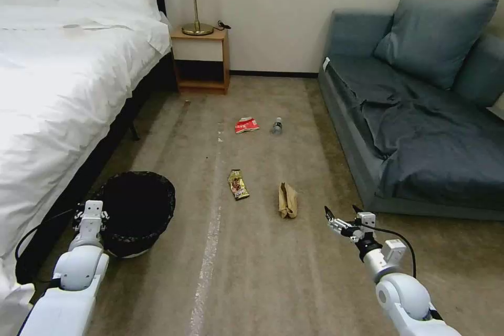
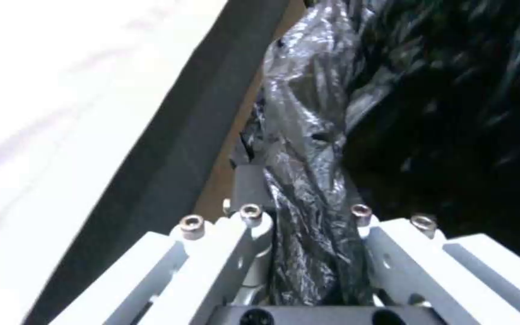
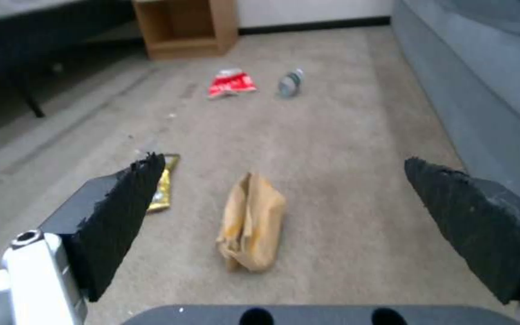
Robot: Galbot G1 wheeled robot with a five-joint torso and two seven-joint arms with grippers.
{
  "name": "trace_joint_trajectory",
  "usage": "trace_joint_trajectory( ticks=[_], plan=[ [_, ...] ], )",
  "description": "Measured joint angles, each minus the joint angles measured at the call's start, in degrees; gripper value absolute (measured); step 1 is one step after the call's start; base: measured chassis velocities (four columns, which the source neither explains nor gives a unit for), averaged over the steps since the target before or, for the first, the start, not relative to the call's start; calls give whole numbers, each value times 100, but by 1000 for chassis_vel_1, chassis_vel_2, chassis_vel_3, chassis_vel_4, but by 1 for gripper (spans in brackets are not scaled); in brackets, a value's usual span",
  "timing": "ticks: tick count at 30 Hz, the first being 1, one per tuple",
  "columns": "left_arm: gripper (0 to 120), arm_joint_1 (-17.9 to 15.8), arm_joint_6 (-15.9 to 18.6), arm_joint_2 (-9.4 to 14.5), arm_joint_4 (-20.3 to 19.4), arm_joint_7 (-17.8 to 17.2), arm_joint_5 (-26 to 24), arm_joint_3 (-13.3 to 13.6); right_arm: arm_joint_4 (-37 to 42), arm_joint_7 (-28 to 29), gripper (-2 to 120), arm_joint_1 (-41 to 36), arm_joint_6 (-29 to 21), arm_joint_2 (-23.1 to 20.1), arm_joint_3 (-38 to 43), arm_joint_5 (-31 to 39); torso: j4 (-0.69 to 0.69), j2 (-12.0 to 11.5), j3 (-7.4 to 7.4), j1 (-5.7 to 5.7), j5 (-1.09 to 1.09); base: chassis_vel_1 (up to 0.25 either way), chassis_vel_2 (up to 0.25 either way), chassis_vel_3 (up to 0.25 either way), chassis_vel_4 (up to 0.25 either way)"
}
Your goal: Pick up the trash bin, then pick up the garbage on the floor and place it into the trash bin.
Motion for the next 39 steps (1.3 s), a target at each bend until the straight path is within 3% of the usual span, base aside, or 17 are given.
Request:
trace_joint_trajectory(
  ticks=[4, 21, 39],
  plan=[
    [5, -60, -33, -59, -82, -105, 177, 113, -101, -325, 100, 49, 180, 36, -4, 102, 2, 0, 1, 1, -1, 0, 0, 0, 0],
    [5, -192, 181, -171, -585, -118, 123, 384, -387, -464, 100, 250, 323, -108, -22, 113, 1, 0, 0, 1, 1, 0, 0, 0, 0],
    [5, -187, 79, -69, -779, -70, -41, 223, -550, -487, 100, 348, 283, -136, -6, 154, 0, 1, 0, 0, 0, 0, 0, 0, 0]
  ],
)
